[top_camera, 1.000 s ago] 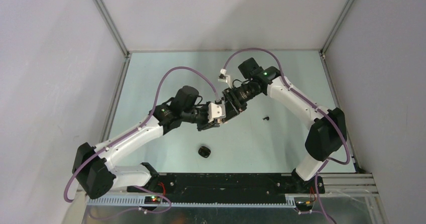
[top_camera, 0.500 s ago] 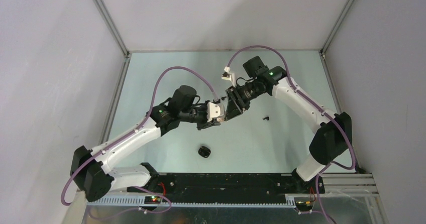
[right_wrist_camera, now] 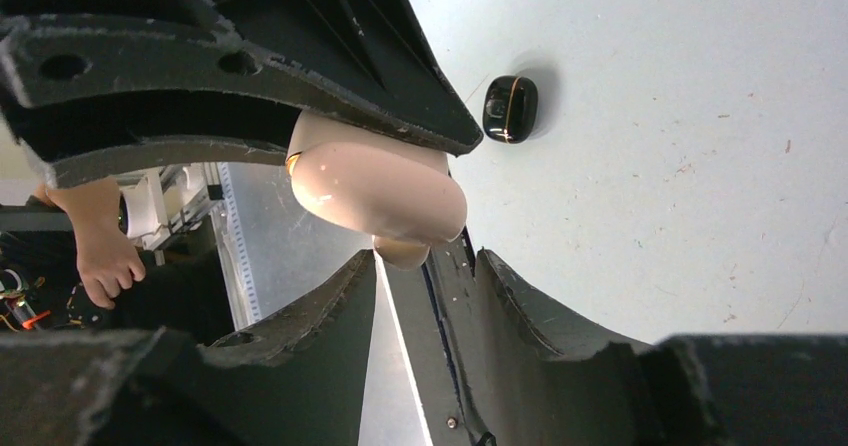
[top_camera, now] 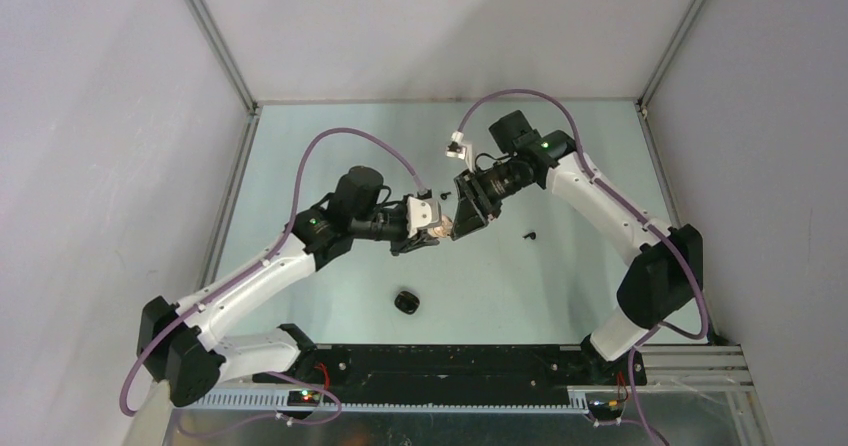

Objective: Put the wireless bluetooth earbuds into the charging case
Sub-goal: Place the earbud in the charging case.

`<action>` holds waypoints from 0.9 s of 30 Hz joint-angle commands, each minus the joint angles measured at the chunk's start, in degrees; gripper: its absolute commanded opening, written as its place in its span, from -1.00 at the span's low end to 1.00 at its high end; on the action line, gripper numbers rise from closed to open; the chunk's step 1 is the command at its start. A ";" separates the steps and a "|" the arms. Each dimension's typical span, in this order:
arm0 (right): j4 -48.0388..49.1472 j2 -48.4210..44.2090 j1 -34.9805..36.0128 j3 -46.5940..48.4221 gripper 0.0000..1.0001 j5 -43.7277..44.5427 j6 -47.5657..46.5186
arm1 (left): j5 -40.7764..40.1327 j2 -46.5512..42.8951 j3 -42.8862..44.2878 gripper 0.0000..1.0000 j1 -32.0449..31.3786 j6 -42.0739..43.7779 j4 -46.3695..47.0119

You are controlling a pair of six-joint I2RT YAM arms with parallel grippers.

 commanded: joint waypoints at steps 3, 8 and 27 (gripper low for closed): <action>-2.25 -3.15 -0.65 3.20 -0.08 -6.16 -3.06 | 3.01 -1.78 -0.53 -1.00 0.69 -1.58 3.04; -5.24 -2.70 -0.74 5.74 -0.06 -8.96 -6.25 | 4.90 -1.90 -0.92 -1.00 1.17 -2.73 3.84; -4.60 -12.59 -0.48 6.68 -0.07 7.19 -23.06 | 22.14 -2.24 -6.70 -1.00 7.71 -19.37 21.40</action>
